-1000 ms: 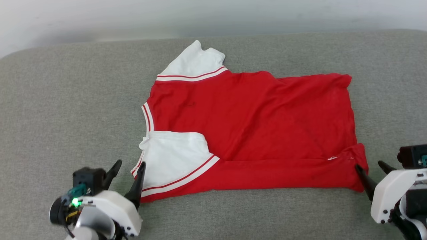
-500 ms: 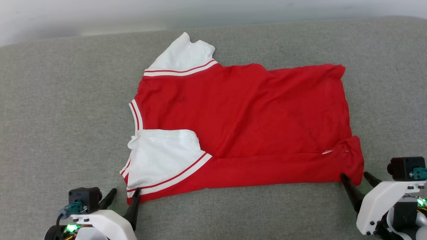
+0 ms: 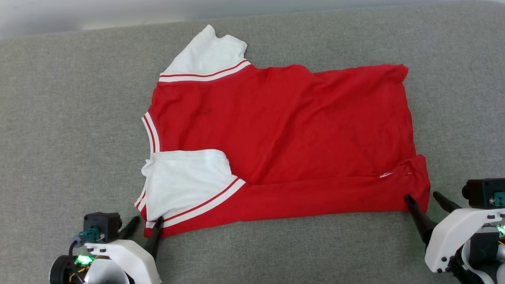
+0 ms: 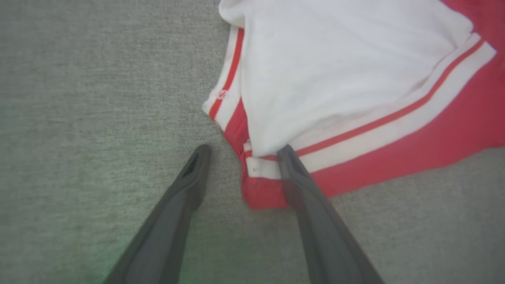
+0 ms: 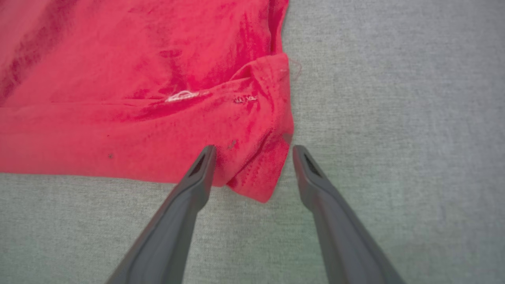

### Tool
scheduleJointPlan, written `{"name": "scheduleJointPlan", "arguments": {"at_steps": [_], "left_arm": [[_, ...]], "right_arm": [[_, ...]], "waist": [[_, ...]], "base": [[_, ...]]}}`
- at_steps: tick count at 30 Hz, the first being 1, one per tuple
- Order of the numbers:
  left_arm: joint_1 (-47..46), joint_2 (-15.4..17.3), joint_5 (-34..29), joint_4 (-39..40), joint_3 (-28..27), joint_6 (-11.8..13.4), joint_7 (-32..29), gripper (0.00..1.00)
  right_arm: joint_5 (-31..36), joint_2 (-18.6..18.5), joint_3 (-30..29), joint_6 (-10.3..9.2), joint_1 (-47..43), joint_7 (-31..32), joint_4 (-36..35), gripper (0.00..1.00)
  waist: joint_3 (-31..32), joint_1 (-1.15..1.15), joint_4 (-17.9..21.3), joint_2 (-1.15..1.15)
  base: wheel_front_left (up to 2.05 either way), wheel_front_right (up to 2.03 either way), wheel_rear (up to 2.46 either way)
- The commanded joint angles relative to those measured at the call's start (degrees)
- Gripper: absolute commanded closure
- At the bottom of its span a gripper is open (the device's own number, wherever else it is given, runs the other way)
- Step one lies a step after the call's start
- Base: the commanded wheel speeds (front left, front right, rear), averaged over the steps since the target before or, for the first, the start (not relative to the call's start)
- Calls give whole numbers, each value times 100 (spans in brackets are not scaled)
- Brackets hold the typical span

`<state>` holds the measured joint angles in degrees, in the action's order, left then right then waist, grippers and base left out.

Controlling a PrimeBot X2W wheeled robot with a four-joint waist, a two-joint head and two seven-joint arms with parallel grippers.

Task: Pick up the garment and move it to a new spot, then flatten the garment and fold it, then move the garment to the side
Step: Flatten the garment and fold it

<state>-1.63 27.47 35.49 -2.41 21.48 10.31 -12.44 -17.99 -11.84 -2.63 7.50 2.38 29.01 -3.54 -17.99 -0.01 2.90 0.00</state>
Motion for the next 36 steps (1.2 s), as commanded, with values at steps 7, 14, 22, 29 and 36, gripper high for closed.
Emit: {"name": "scheduleJointPlan", "arguments": {"at_steps": [7,14,22,29,36], "left_arm": [[194,-188,-5,-308,246,-89,63,100],[13,-69,-182,295,129,-118,487,100],[-46,-54,-243,947,124,-122,656,100],[-91,-66,-246,1003,174,-162,698,100],[-1,26,-240,818,232,-185,607,100]], "right_arm": [[172,-102,-104,-3,-41,122,132,0],[320,-127,-236,-3,2,381,467,0],[530,-228,-151,-3,126,613,922,0],[365,-117,44,0,55,868,1351,57],[376,-252,-138,-6,18,723,1384,100]], "waist": [[333,1,-189,0],[461,1,-476,0],[278,1,-729,0],[132,1,-811,0],[344,1,-732,0]], "base": [[0,0,0],[0,0,0],[0,0,0],[0,0,0],[0,0,0]]}}
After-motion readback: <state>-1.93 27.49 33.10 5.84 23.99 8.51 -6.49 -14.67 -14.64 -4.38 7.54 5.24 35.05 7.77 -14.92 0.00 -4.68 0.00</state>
